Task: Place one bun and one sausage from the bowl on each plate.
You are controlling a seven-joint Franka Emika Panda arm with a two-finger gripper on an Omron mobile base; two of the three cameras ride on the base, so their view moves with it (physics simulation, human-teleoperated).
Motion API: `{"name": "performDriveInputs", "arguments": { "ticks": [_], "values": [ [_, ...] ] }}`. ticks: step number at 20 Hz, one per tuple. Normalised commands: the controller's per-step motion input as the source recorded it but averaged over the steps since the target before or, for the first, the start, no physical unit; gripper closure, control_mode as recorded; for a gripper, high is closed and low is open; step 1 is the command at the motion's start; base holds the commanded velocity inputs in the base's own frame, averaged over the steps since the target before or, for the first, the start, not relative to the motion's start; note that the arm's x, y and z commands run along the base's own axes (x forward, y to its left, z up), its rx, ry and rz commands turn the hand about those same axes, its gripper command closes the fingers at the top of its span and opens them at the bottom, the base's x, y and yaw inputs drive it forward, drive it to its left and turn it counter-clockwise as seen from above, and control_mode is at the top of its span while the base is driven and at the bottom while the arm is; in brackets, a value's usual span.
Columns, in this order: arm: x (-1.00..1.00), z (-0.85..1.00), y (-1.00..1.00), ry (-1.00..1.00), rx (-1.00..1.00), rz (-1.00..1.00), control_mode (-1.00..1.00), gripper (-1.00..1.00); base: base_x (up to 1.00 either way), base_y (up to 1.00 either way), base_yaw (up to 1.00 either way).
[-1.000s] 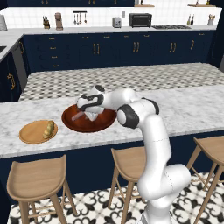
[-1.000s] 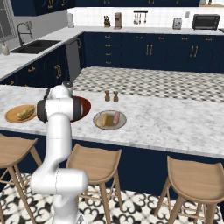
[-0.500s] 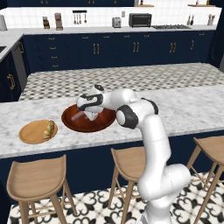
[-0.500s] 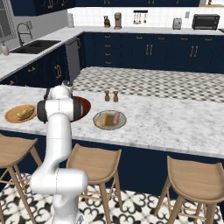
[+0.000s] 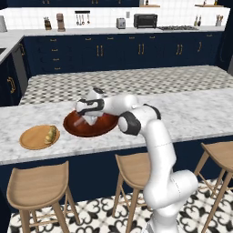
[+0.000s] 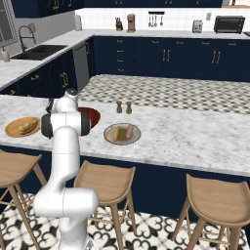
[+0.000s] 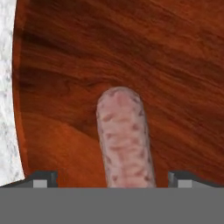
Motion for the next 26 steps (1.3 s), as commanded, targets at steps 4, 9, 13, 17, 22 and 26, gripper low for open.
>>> {"name": "performDriveInputs", "arguments": {
  "ticks": [4, 9, 13, 17, 22, 26],
  "values": [
    [0.00, -0.36, 0.24, 0.01, 0.00, 0.02, -1.00, -1.00, 0.00, 0.00, 0.00],
    [0.00, -0.61, 0.02, 0.00, 0.00, 0.01, -1.00, 1.00, 0.00, 0.00, 0.00],
    [0.01, -0.21, 0.00, 0.00, 0.00, 0.00, -1.00, 1.00, 0.00, 0.00, 0.00],
    [0.00, -0.09, 0.02, 0.00, 0.00, 0.00, -1.00, 1.00, 0.00, 0.00, 0.00],
    [-0.23, 0.23, -0.41, -0.06, 0.00, 0.03, -1.00, 1.00, 0.00, 0.00, 0.00],
    [-0.51, 0.32, -0.87, -0.06, -0.02, 0.10, -1.00, 1.00, 0.00, 0.00, 0.00]
  ]
}}
